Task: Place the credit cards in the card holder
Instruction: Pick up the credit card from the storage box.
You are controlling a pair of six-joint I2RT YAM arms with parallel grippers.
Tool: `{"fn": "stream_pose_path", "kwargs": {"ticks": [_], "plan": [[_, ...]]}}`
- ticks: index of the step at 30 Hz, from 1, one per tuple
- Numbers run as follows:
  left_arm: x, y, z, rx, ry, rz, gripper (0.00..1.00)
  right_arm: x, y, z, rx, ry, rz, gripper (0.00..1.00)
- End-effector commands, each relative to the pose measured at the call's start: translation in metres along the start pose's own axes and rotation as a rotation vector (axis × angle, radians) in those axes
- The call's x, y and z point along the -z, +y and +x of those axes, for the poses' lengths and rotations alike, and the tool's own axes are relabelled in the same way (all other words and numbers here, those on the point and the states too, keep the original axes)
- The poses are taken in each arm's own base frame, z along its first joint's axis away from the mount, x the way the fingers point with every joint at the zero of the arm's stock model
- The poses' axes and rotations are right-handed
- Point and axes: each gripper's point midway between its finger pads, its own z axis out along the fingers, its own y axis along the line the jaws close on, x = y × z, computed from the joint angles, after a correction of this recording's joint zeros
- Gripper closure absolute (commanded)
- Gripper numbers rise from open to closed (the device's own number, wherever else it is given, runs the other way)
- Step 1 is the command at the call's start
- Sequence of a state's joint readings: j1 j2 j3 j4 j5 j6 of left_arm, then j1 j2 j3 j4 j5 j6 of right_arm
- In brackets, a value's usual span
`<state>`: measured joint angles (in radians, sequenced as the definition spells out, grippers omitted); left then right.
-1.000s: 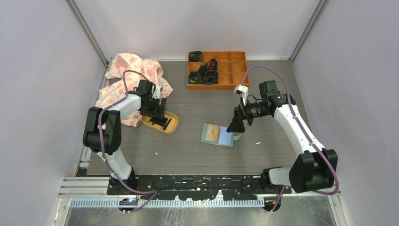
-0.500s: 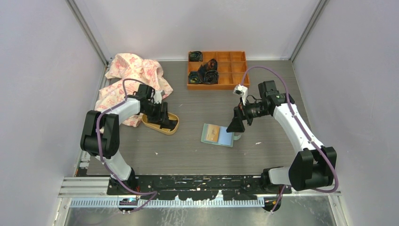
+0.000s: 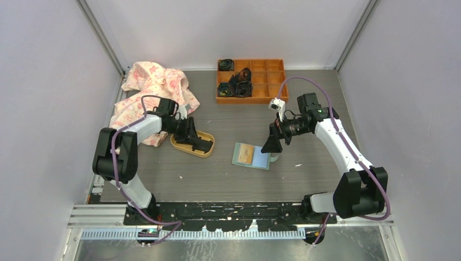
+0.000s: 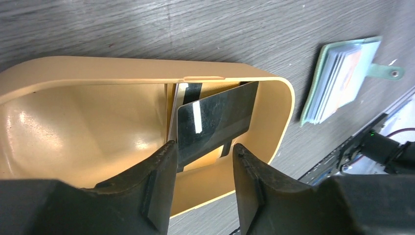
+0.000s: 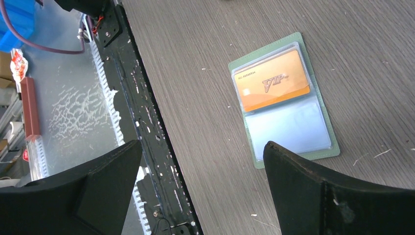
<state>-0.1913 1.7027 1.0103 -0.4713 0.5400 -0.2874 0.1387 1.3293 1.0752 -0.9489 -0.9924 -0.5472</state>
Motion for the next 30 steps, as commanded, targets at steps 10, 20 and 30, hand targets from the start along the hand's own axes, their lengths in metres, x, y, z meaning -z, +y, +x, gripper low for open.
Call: {"fn": "stream_pose_path", "kwargs": {"ticks": [10,20,30], "plan": [[0.015,-0.051,-0.020,0.043,-0.094,0.261,0.66,0.002,0.002,-0.015,0.052,-0.029,0.000,0.01],[0.014,-0.065,-0.024,0.079,-0.105,0.363,0.76,0.002,0.002,-0.015,0.056,-0.029,0.001,0.01],[0.003,-0.076,-0.024,0.079,-0.085,0.391,0.79,0.003,0.002,-0.015,0.055,-0.028,0.002,0.00]]}}
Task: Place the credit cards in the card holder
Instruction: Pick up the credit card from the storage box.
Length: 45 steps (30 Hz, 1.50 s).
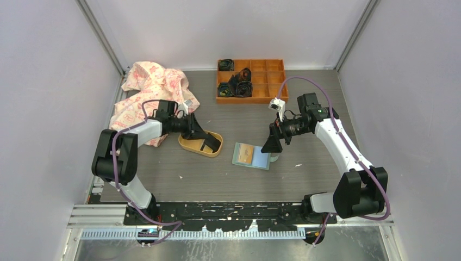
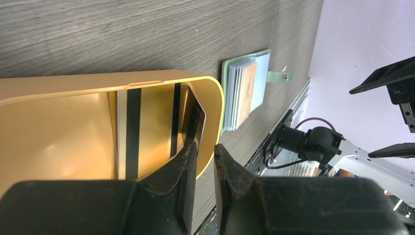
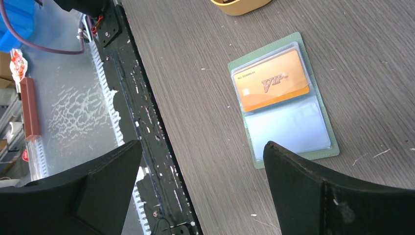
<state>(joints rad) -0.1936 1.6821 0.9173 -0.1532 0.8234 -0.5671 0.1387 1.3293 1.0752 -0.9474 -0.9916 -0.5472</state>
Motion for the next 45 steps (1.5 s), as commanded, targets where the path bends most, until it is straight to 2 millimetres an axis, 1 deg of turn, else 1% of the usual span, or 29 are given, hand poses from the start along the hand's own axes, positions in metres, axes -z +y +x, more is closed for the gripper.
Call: {"fn": "stream_pose_path", "kwargs": {"ticks": [1,5,10,15,16,17,19,20,22,25,30,31,32,33,35,37,39,40,43,44,45], "plan": [[-0.006,-0.016,-0.006,-0.039,-0.003,0.054,0.79,0.003,0.002,-0.015,0.054,-0.028,0.002,0.00],[-0.010,-0.009,-0.003,-0.040,0.004,0.023,0.78,0.003,0.002,-0.014,0.053,-0.027,0.001,0.01],[-0.014,-0.003,0.002,-0.043,0.023,-0.019,0.74,0.002,0.002,-0.014,0.054,-0.025,0.000,0.00],[-0.021,0.000,0.005,-0.069,0.043,-0.076,0.75,0.003,0.002,-0.014,0.054,-0.026,0.001,0.00],[-0.022,0.001,0.005,-0.076,0.047,-0.094,0.77,0.003,0.002,-0.014,0.054,-0.026,0.001,0.01],[-0.023,0.002,0.005,-0.079,0.050,-0.109,0.82,0.003,0.002,-0.014,0.055,-0.026,0.002,0.01],[-0.023,0.002,0.005,-0.083,0.049,-0.123,0.98,0.003,0.002,-0.014,0.055,-0.026,0.002,0.01],[-0.021,0.002,0.004,-0.088,0.043,-0.128,1.00,0.003,0.003,-0.014,0.056,-0.026,0.002,0.00],[-0.015,-0.001,0.000,-0.108,0.025,-0.147,1.00,0.003,0.003,-0.014,0.054,-0.026,0.002,0.00],[0.002,-0.011,-0.005,-0.156,-0.008,-0.177,1.00,0.003,0.002,-0.014,0.053,-0.026,0.003,0.00],[0.039,-0.022,-0.009,-0.239,-0.090,-0.218,1.00,0.003,-0.001,-0.012,0.064,-0.018,0.018,0.01],[0.045,-0.027,-0.007,-0.264,-0.108,-0.212,1.00,0.003,-0.002,-0.010,0.073,-0.015,0.024,0.00],[0.052,-0.036,-0.005,-0.301,-0.131,-0.187,1.00,0.003,-0.004,-0.010,0.087,-0.014,0.033,0.01],[0.058,-0.049,-0.006,-0.340,-0.163,-0.144,1.00,0.003,-0.006,-0.009,0.102,-0.015,0.045,0.00],[0.063,-0.070,0.003,-0.394,-0.216,-0.039,1.00,0.004,-0.010,-0.007,0.150,-0.030,0.076,0.01],[0.067,-0.094,0.011,-0.438,-0.292,0.080,1.00,0.003,-0.008,-0.009,0.206,-0.071,0.086,0.00],[0.067,-0.120,0.019,-0.456,-0.378,0.204,1.00,0.003,0.001,-0.015,0.254,-0.133,0.070,0.00],[0.067,-0.133,0.024,-0.440,-0.417,0.264,1.00,0.004,0.010,-0.018,0.272,-0.166,0.049,0.00],[0.064,-0.167,0.033,-0.446,-0.527,0.374,1.00,0.003,0.033,-0.026,0.256,-0.219,-0.055,0.01],[0.061,-0.175,0.036,-0.446,-0.560,0.396,1.00,0.003,0.040,-0.029,0.243,-0.228,-0.089,0.01],[0.058,-0.188,0.040,-0.452,-0.606,0.435,1.00,0.002,0.047,-0.033,0.220,-0.238,-0.126,0.01]]}}
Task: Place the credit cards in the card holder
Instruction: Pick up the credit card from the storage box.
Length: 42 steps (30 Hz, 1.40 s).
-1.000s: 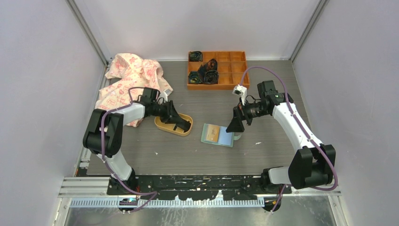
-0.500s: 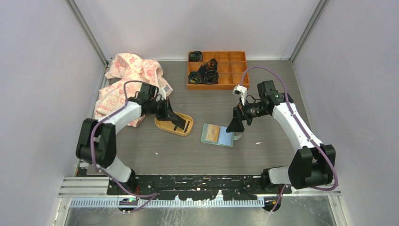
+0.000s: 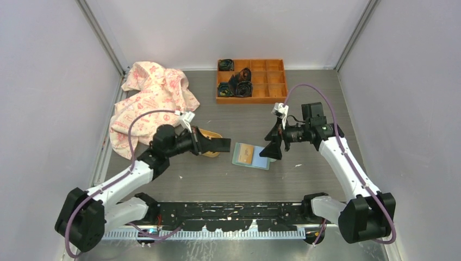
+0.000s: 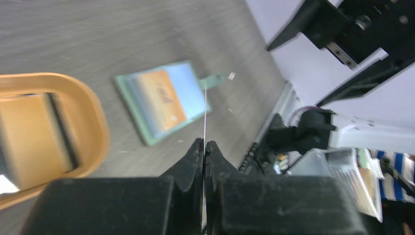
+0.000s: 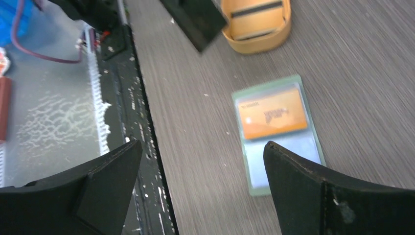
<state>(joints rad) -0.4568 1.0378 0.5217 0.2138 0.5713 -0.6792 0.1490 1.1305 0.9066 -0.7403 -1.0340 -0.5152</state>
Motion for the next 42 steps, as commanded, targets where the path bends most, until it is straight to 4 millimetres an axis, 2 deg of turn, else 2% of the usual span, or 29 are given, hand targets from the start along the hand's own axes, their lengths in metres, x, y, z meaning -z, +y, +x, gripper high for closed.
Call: {"fn": "stream_pose_path", "kwargs": {"ticks": [1,5,8,13,17,21,27,29,31,33,36,39,40,42], "plan": [[-0.012,-0.080,-0.054,-0.050,-0.363,0.226,1.00,-0.004,0.027,-0.041,0.011,-0.129,-0.153,0.00],[-0.025,-0.107,-0.059,-0.013,-0.481,0.317,1.00,-0.019,0.035,-0.050,-0.062,-0.135,-0.196,0.00],[-0.034,-0.119,-0.064,0.012,-0.521,0.368,1.00,-0.028,0.036,-0.054,-0.117,-0.139,-0.201,0.00],[-0.041,-0.122,-0.067,0.018,-0.545,0.375,1.00,-0.031,0.036,-0.065,-0.198,-0.170,-0.219,0.05],[-0.039,-0.125,-0.067,0.020,-0.547,0.387,1.00,-0.034,0.034,-0.068,-0.238,-0.180,-0.223,0.11],[-0.036,-0.130,-0.067,0.029,-0.548,0.410,1.00,-0.035,0.033,-0.072,-0.269,-0.185,-0.224,0.13],[-0.036,-0.134,-0.063,0.066,-0.532,0.455,1.00,-0.032,0.037,-0.091,-0.316,-0.240,-0.268,0.23],[-0.036,-0.134,-0.063,0.074,-0.540,0.468,1.00,-0.032,0.038,-0.093,-0.331,-0.247,-0.274,0.28],[-0.036,-0.134,-0.063,0.075,-0.540,0.473,1.00,-0.032,0.037,-0.094,-0.345,-0.250,-0.276,0.38],[-0.037,-0.133,-0.061,0.074,-0.535,0.469,1.00,-0.032,0.038,-0.096,-0.351,-0.254,-0.282,0.52],[-0.037,-0.132,-0.060,0.069,-0.530,0.469,1.00,-0.032,0.038,-0.097,-0.350,-0.257,-0.283,0.80],[-0.036,-0.131,-0.058,0.054,-0.527,0.465,0.99,-0.032,0.037,-0.095,-0.346,-0.252,-0.281,0.95],[-0.034,-0.130,-0.057,0.042,-0.527,0.460,0.95,-0.032,0.036,-0.093,-0.330,-0.244,-0.278,0.97],[-0.032,-0.124,-0.053,0.015,-0.517,0.430,0.74,-0.032,0.037,-0.087,-0.287,-0.218,-0.279,0.99]]}}
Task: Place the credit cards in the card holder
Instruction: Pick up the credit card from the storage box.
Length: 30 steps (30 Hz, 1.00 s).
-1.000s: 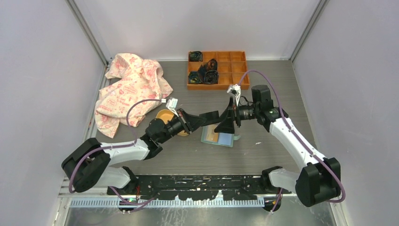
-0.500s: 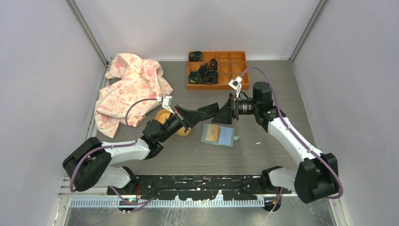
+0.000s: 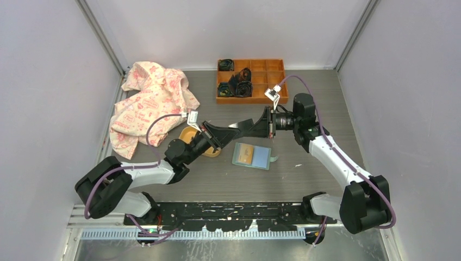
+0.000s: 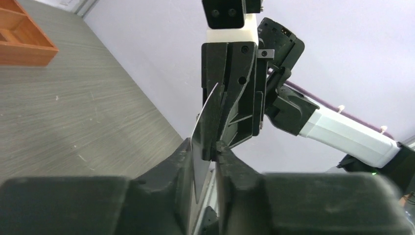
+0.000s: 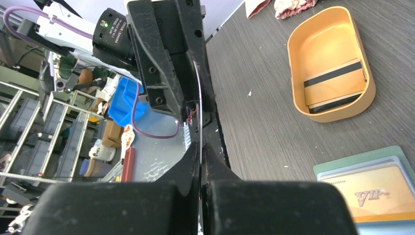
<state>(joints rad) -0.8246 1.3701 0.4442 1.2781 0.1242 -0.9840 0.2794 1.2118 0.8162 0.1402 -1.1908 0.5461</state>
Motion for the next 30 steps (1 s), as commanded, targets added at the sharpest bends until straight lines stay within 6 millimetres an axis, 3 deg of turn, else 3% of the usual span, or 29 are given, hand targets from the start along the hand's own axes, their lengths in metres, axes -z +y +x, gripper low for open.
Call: {"fn": "stream_pose_path", "kwargs": {"ticks": [1,5,6,10,14,16,19,25,30], "plan": [[0.011,-0.013,-0.011,-0.092,-0.010,0.040,0.61,0.003,0.002,0.006,0.105,0.055,-0.014,0.99],[0.044,0.007,-0.008,-0.231,0.148,-0.044,0.31,0.017,0.004,0.031,0.242,0.187,0.016,0.99],[0.053,0.000,-0.014,-0.270,0.171,-0.044,0.25,0.021,0.003,0.038,0.275,0.221,0.023,0.99],[0.086,-0.006,-0.010,-0.402,0.346,-0.097,0.01,0.031,0.001,0.063,0.405,0.387,0.020,0.99],[0.096,-0.017,0.005,-0.400,0.489,-0.046,0.01,0.030,0.002,0.086,0.464,0.525,-0.024,0.99],[0.092,-0.017,0.014,-0.363,0.549,-0.026,0.07,0.028,0.004,0.095,0.483,0.575,-0.052,0.99],[0.082,-0.012,0.025,-0.327,0.602,0.001,0.18,0.027,0.004,0.105,0.497,0.625,-0.078,0.99],[0.056,-0.011,0.054,-0.416,0.660,0.084,0.23,0.024,0.001,0.112,0.493,0.665,-0.088,0.99],[0.040,-0.013,0.070,-0.371,0.680,0.162,0.30,0.023,0.000,0.114,0.491,0.678,-0.090,0.99]]}}
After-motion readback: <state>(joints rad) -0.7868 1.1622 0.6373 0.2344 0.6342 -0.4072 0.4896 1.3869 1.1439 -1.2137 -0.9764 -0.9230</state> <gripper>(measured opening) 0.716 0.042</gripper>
